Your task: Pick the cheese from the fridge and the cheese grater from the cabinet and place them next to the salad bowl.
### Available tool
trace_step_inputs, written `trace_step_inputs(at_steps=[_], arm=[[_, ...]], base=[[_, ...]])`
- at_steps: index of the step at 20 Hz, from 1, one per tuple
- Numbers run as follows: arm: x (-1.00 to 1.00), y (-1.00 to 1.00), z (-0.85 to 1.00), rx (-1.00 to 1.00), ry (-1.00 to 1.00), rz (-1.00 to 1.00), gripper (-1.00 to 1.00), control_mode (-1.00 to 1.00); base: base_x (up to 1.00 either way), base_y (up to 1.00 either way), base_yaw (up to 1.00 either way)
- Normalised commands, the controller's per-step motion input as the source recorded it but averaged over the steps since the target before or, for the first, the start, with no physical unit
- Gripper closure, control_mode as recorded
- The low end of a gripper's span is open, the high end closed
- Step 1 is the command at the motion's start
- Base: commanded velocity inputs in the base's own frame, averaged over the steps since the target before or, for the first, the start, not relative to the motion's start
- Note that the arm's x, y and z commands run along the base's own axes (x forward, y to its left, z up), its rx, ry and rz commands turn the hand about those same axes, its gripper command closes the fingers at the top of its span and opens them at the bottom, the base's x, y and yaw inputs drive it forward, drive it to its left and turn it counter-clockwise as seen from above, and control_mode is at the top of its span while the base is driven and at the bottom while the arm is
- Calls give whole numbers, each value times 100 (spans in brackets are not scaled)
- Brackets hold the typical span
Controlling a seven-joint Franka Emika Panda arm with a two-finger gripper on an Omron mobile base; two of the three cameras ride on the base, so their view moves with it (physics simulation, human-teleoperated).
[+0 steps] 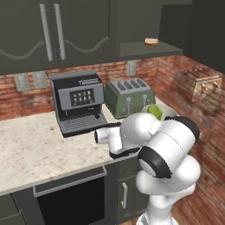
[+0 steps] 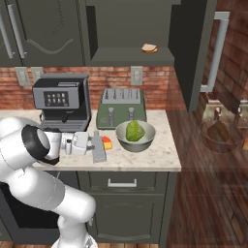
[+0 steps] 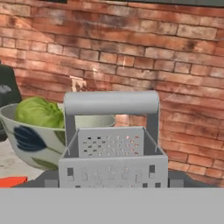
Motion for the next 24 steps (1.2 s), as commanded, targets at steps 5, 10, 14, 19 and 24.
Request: trace_step_inputs(at_steps=[5,10,14,19,24], arm=[[4,-19,-1,8,0,0,100,-100],[1,-35,-7,11,0,0,100,-100],[0,-5,-8,2,0,0,100,-100],[0,0,-23,0,-3,0,100,-100],[0,0,-24,0,-7,0,100,-100]], base=[[0,0,0],[0,0,0],[0,0,0],[0,0,0],[0,0,0]])
